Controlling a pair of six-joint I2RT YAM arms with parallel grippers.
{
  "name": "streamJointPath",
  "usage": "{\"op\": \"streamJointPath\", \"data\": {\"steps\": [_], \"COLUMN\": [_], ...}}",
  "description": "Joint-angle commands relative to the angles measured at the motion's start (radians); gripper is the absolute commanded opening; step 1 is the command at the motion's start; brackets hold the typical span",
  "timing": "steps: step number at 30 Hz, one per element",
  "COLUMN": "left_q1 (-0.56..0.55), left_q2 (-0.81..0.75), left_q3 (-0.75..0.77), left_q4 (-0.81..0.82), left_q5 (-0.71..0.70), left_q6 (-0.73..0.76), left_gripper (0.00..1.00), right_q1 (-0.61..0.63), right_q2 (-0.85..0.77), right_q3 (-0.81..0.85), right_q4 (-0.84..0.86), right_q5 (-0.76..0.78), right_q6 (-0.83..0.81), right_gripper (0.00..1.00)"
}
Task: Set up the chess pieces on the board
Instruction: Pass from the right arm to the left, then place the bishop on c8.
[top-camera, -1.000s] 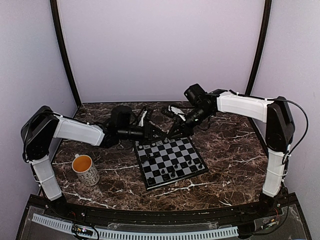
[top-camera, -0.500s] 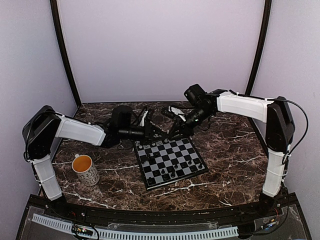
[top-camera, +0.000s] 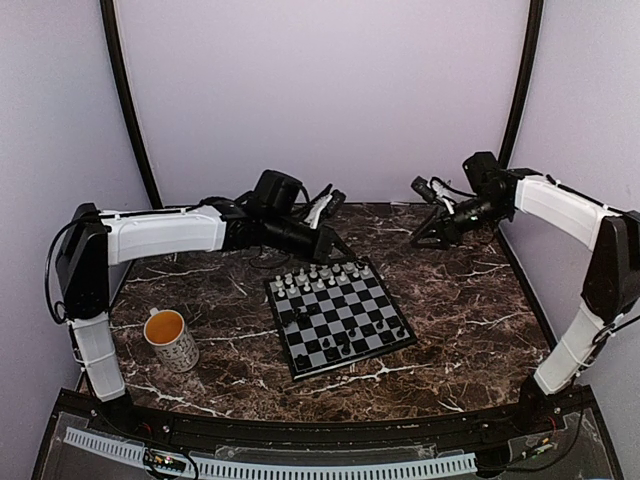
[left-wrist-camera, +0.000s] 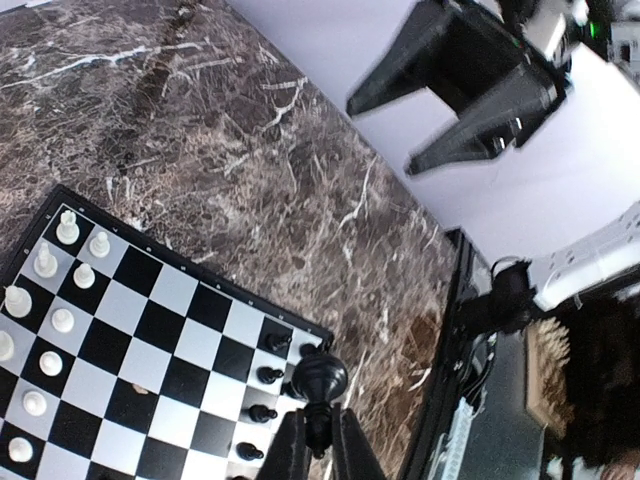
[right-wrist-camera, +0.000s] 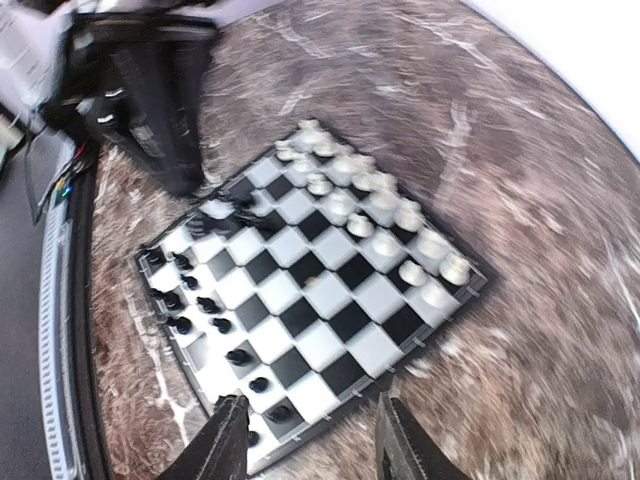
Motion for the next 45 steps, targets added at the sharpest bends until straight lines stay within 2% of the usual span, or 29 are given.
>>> {"op": "streamJointPath", "data": {"steps": [1, 4, 9, 19, 27, 45], "left_q1": [-0.075, -0.116, -0.19, -0.287, -0.322, -0.34], "left_q2": [0.066, 0.116, 0.217, 0.361, 0.431, 0.493], "left_q3": [0.188, 0.315, 0.458, 0.647, 0.705, 0.731], "left_q4": [-0.36, -0.514, -0.69, -0.848, -0.891, -0.898], "left_q5": [-0.117, -0.177, -0.291, -0.42, -0.476, -0.478], "left_q6": [0.286, 0.39, 0.497, 0.601, 0.629, 0.638], "left_gripper": [0.01, 0.01, 0.01, 0.01, 0.01, 0.01], "right_q1": [-0.073, -0.075, -0.075, -0.075, -0.075, -0.075], "right_q2": [-0.052, -0.07, -0.064, -0.048, -0.033, -0.018], "right_q3": [-0.129, -0.186, -0.211, -0.231, -0.228, -0.225], "right_q4": [0.157, 0.226, 0.25, 0.256, 0.25, 0.235], "right_q5": [0.029, 0.13, 0.177, 0.186, 0.181, 0.175], "right_q6": [0.117, 0.131, 0.122, 0.106, 0.1, 0.09], "right_gripper": [0.45, 0.45, 0.46, 0.46, 0.46, 0.47]}}
